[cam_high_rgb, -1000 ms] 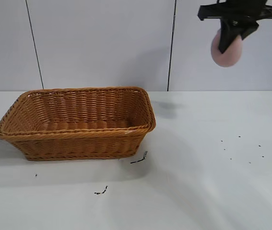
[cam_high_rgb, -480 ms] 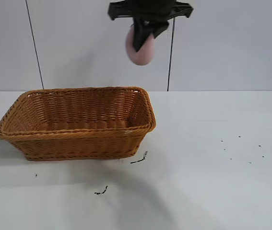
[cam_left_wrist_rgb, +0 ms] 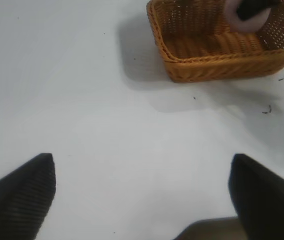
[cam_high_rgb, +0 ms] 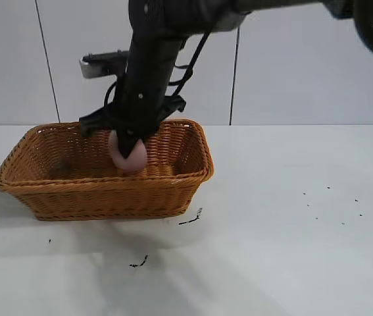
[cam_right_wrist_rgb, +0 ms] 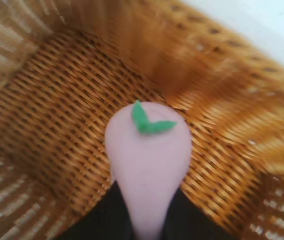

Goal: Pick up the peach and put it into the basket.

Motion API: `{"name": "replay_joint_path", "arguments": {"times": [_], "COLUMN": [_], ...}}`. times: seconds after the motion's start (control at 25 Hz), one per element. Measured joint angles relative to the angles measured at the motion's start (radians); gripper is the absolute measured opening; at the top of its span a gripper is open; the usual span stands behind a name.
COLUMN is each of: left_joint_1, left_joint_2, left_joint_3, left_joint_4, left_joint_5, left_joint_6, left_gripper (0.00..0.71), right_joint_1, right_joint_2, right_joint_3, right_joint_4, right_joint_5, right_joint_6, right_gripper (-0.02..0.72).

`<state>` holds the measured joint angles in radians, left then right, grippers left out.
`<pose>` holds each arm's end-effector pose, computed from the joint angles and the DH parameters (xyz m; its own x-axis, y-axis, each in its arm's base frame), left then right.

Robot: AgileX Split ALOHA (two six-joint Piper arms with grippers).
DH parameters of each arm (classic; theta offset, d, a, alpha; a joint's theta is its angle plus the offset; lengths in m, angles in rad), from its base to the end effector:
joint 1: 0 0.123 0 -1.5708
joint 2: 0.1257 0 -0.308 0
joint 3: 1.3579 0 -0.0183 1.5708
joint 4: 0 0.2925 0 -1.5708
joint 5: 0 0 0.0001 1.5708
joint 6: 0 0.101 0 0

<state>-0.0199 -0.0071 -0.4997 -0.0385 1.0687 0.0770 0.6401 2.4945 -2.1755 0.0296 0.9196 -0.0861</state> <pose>0.0160 -0.0037 0.2921 -0.4530 0.0674 -0.8890 0.0765 0.9964 0.0366 0.4774 0.3585 0.1348 -0.6896 -0.5984 -0.4079 -0.6533 0.7571 -0.0063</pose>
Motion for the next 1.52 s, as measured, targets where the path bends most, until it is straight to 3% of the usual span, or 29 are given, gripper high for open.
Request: {"name": "replay_joint_path", "arguments": {"times": [0.08, 0.16, 0.24, 0.32, 0.36, 0.44, 0.88, 1.12, 1.52], "left_joint_1": [0.0, 0.0, 0.0, 0.0, 0.0, 0.0, 0.0, 0.0, 0.0], "left_joint_2": [0.0, 0.0, 0.0, 0.0, 0.0, 0.0, 0.0, 0.0, 0.0], "left_joint_3": [0.0, 0.0, 0.0, 0.0, 0.0, 0.0, 0.0, 0.0, 0.0], "left_joint_4": [0.0, 0.0, 0.0, 0.0, 0.0, 0.0, 0.0, 0.0, 0.0], "left_joint_5": [0.0, 0.0, 0.0, 0.0, 0.0, 0.0, 0.0, 0.0, 0.0], "left_joint_6": [0.0, 0.0, 0.0, 0.0, 0.0, 0.0, 0.0, 0.0, 0.0], "left_gripper": [0.692, 0.692, 0.692, 0.692, 0.692, 0.692, 0.692, 0.692, 0.692], "right_joint_1": [0.0, 0.0, 0.0, 0.0, 0.0, 0.0, -0.045, -0.216, -0.544], "right_joint_2": [0.016, 0.017, 0.013, 0.005, 0.001, -0.014, -0.191, -0.216, -0.218], "right_joint_3": [0.0, -0.001, -0.007, -0.008, -0.008, -0.009, -0.01, -0.011, -0.011], "right_joint_4": [-0.001, -0.001, -0.001, -0.001, -0.001, -0.001, -0.006, -0.006, -0.014], "right_joint_5": [0.001, 0.003, 0.008, 0.022, 0.031, 0.036, 0.043, 0.072, 0.201], "right_joint_6": [0.0, 0.0, 0.0, 0.0, 0.0, 0.0, 0.008, 0.025, 0.038], "right_gripper": [0.05, 0.134, 0.305, 0.54, 0.603, 0.659, 0.689, 0.689, 0.689]}}
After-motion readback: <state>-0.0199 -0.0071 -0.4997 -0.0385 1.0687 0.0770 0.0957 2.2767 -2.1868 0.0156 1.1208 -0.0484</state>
